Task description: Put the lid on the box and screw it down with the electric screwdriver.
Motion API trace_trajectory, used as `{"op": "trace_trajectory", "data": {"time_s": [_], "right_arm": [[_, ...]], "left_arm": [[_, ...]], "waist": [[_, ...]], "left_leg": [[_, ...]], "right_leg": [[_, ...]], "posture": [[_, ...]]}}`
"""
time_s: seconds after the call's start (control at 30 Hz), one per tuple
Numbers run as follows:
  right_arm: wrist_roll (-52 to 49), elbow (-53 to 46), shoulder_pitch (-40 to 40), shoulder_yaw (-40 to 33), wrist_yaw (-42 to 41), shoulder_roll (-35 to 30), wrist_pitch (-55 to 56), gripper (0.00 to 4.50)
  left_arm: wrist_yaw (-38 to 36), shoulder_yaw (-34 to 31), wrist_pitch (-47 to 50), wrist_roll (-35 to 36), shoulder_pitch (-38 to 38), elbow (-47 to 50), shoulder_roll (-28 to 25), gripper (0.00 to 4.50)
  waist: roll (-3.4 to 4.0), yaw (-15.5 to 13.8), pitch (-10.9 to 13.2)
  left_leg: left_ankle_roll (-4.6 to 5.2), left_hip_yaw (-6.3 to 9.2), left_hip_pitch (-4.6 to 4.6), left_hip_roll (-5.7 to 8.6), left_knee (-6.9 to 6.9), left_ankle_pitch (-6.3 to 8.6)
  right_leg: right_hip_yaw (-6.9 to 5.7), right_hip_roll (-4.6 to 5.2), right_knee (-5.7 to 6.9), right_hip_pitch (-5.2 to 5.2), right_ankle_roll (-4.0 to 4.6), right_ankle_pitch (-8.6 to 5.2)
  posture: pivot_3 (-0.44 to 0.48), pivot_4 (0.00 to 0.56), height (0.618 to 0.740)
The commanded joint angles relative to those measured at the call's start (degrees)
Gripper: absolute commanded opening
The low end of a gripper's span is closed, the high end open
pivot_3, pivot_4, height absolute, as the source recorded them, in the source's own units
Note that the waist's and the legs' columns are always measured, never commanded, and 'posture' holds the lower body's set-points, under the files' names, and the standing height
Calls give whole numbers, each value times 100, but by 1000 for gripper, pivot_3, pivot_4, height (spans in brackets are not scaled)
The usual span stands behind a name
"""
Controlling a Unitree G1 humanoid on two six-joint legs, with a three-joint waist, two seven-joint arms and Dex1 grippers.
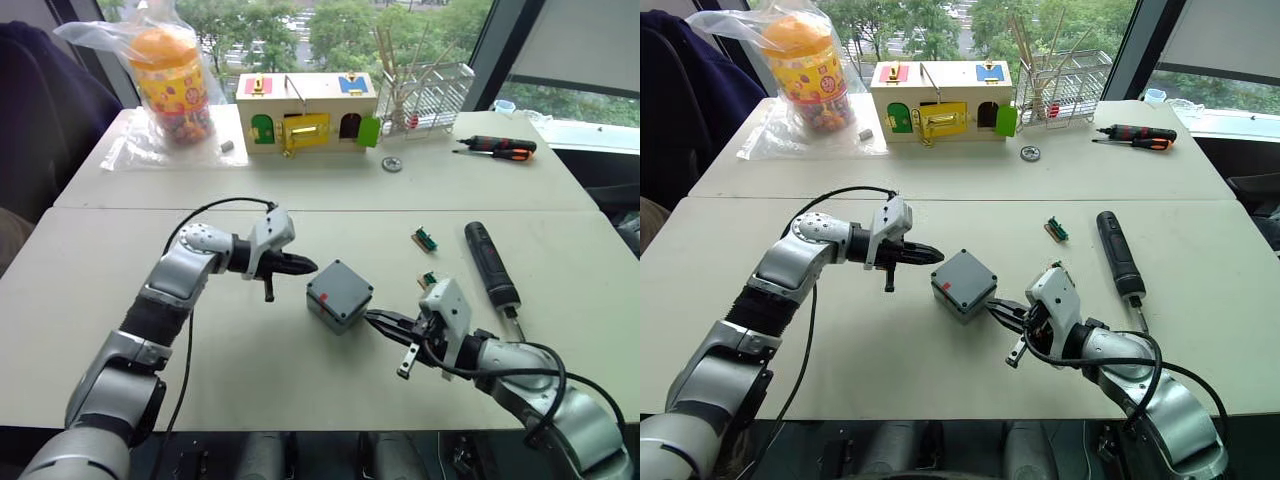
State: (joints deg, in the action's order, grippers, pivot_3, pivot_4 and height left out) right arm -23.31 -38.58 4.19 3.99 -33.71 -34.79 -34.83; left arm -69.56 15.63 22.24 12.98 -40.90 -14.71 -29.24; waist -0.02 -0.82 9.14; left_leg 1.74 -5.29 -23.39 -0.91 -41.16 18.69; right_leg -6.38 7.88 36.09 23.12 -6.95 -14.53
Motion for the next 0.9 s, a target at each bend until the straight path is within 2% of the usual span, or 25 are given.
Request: {"op": "trace_trajectory", "data": {"time_s": [0.03,0.9], "right_arm": [[29,-40,-88,21,-60,14,149,52],[177,204,-367,359,-40,223,112,52]], "left_arm": [[-13,-59,31,20,-13,309,-11,0],[-77,-29,258,76,135,659,-5,0]], "waist": [[0,-1,0],[0,6,0]], "left_leg": [[0,0,0,0,0,0],[0,0,0,0,0,0]], "right_leg": [[0,0,0,0,0,0],[0,0,1,0,0,0]], "posture": [[0,150,711],[0,150,711]]}}
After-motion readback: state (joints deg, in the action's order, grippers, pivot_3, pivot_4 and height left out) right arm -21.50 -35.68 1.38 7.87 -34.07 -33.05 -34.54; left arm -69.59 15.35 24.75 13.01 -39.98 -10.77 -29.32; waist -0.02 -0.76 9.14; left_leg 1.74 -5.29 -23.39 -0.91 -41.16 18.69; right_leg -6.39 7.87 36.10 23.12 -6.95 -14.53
